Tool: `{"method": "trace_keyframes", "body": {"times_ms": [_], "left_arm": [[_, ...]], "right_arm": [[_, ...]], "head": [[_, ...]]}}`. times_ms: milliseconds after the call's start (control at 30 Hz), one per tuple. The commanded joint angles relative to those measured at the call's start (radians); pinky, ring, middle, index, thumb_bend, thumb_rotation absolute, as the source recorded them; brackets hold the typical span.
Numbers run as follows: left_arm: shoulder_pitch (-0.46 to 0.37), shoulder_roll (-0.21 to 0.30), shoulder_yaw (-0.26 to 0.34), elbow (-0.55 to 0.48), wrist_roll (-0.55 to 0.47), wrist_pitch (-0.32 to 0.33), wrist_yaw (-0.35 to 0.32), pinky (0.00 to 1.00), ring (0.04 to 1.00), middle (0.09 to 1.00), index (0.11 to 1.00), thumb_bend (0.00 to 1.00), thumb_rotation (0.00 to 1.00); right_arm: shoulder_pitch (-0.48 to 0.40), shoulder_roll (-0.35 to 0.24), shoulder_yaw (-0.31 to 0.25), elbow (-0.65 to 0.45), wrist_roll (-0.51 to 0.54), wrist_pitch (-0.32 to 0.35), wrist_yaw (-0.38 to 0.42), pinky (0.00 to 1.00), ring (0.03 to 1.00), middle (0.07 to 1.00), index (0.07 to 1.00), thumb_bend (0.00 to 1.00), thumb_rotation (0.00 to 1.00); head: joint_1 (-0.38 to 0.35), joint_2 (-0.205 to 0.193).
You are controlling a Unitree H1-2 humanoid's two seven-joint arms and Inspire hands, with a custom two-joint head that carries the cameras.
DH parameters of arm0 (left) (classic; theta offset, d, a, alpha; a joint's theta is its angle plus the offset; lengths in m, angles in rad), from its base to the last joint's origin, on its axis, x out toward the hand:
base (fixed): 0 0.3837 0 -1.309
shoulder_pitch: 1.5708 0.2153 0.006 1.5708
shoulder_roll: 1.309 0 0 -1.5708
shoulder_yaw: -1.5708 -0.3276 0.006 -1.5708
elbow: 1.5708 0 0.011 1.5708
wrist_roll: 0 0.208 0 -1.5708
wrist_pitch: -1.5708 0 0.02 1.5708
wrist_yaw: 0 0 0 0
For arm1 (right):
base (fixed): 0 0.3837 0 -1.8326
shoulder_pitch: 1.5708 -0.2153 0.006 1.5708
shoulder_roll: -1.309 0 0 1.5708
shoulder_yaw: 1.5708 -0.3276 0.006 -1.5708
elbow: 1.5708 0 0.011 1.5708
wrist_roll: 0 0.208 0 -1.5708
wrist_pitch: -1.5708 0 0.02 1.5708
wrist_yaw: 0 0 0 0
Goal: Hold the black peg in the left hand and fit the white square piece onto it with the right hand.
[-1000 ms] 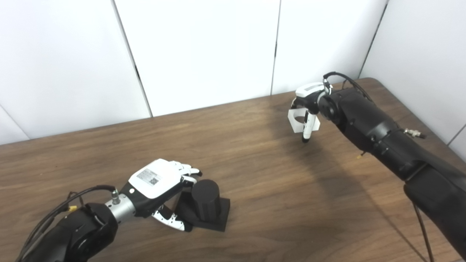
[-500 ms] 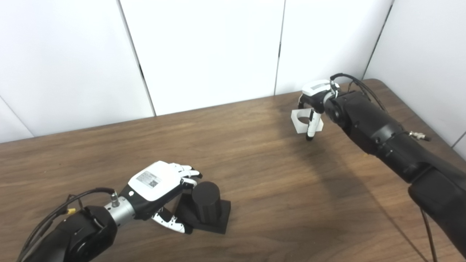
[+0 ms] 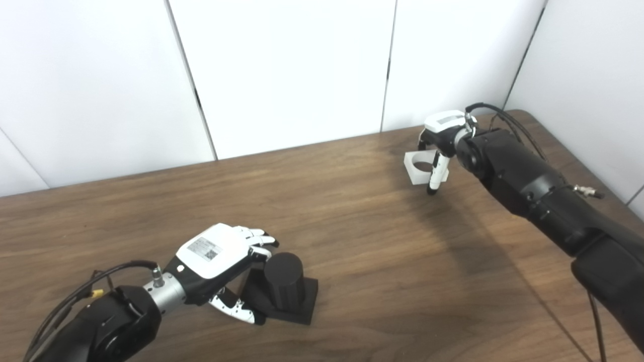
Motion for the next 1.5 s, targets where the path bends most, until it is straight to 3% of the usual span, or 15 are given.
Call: {"method": "trace_keyframes", "body": {"times_ms": [0,100,167,300,433,700,833,1067,1233,1467], "left_arm": [[0.055,0.057,-0.038,0.032,0.05,-0.022,-0.11,0.85,0.889,0.873,0.491,0.52,0.06],[0.054,0.057,-0.036,0.035,0.05,-0.023,-0.107,0.85,0.887,0.87,0.491,0.52,0.06],[0.053,0.057,-0.034,0.037,0.051,-0.024,-0.103,0.85,0.891,0.87,0.491,0.52,0.06],[0.051,0.057,-0.033,0.044,0.051,-0.034,-0.096,0.84,0.894,0.872,0.49,0.52,0.06],[0.051,0.06,-0.031,0.039,0.049,-0.033,-0.102,0.83,0.896,0.879,0.491,0.52,0.06],[0.054,0.057,-0.03,0.03,0.053,-0.022,-0.114,0.84,0.893,0.873,0.491,0.52,0.06],[0.053,0.049,-0.03,0.028,0.052,-0.017,-0.116,0.84,0.893,0.875,0.491,0.52,0.06],[0.049,0.03,-0.034,0.028,0.057,-0.005,-0.123,0.84,0.899,0.88,0.491,0.52,0.06],[0.04,0.009,-0.041,0.031,0.066,0.007,-0.135,0.85,0.91,0.888,0.491,0.52,0.07],[0.029,-0.018,-0.047,0.032,0.067,0.038,-0.166,0.86,0.923,0.897,0.491,0.52,0.07]], "right_arm": [[0.031,-0.05,-0.004,0.03,-0.013,-0.012,-0.023,0.7,0.808,0.796,0.656,0.79,0.19],[0.036,-0.044,-0.013,0.038,0.011,-0.013,-0.027,0.71,0.792,0.768,0.522,0.58,0.15],[0.045,-0.041,-0.021,0.031,0.028,-0.011,-0.032,0.7,0.771,0.732,0.493,0.53,0.14],[0.055,-0.041,-0.019,0.036,0.036,-0.034,-0.066,0.65,0.717,0.683,0.484,0.52,0.13],[0.059,-0.043,-0.018,0.035,0.038,-0.053,-0.098,0.71,0.761,0.717,0.483,0.52,0.13],[0.069,-0.042,-0.033,0.03,0.05,-0.089,-0.168,0.68,0.714,0.703,0.48,0.52,0.13],[0.078,-0.046,-0.049,0.004,0.066,-0.096,-0.173,0.72,0.753,0.737,0.481,0.53,0.13],[0.11,-0.077,-0.09,-0.199,0.09,-0.092,-0.089,0.75,0.802,0.765,0.481,0.52,0.13],[0.127,-0.097,-0.125,-0.343,0.124,-0.143,-0.048,0.79,0.817,0.763,0.479,0.52,0.13],[0.128,-0.094,-0.149,-0.544,0.173,-0.174,0.045,0.77,0.811,0.752,0.479,0.52,0.13]], "head": [[-0.001,0.002],[-0.001,0.002],[-0.001,0.002],[0.0,0.001],[0.002,0.004],[0.011,0.013],[0.04,0.023],[0.111,0.056],[0.175,0.078],[0.24,0.101]]}}
